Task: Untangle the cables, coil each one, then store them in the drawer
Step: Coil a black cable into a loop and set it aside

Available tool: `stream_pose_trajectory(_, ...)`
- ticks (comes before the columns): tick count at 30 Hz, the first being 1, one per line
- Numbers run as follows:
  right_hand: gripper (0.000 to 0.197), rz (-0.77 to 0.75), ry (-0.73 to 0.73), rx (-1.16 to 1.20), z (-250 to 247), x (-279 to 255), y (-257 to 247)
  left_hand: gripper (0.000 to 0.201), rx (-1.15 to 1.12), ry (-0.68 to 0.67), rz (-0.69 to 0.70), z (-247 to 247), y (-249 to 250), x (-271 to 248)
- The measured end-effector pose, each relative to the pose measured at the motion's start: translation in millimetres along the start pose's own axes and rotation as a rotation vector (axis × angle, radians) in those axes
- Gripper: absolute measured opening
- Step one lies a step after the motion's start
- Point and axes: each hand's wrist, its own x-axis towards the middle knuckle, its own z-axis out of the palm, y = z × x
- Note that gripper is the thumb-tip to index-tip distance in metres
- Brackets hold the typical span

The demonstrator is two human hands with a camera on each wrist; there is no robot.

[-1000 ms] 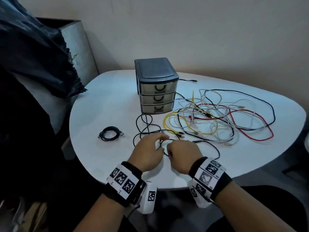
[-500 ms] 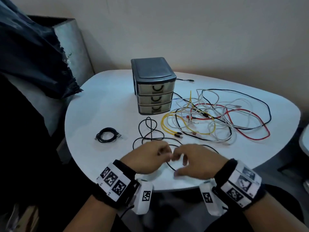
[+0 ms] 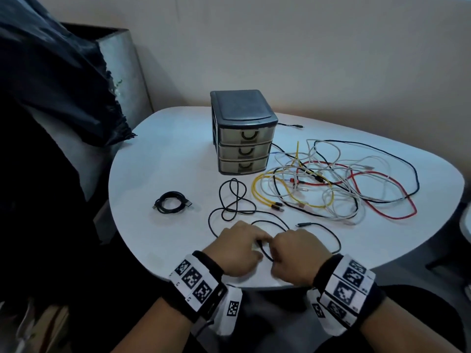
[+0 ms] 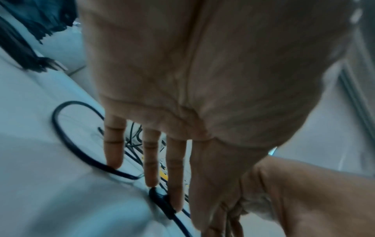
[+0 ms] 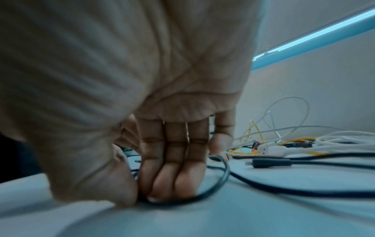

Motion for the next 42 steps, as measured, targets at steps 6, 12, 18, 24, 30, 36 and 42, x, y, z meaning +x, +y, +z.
stream_pose_trajectory(6,0.009,-0.010,0.307,0.440,-24,-10,24,0.035,-0.014,0.305,-0.082,-12,19,-11)
stream_pose_trajectory(12,0.016,-0.030,0.677,1.155,-67,-14,29,0.035,-1.480,0.277,0.074,-78,67,-42)
stream_pose_trajectory(18,0.019,-0.172,0.378,1.005,-50,-25,-19,0.028,-1.646,0.499,0.380,-113,79,-49)
stream_pose_trajectory(24,0.018,-0.331,0.400,0.702,-88,-62,-29,0.032,-0.761,0.711,0.187,-78,54,-35)
stream_pose_trajectory(30,0.015,-0.132,0.863,0.908,-108,-46,12,0.039,-1.179,0.426,0.270,-71,87,-59)
stream_pose_trajectory(36,0.019,-0.172,0.461,0.931,-50,-20,-15,0.019,-1.456,0.534,0.421,-89,87,-56)
stream_pose_trajectory(42,0.017,-0.330,0.308,0.697,-66,-46,-37,0.022,-0.800,0.849,0.224,-67,61,-44)
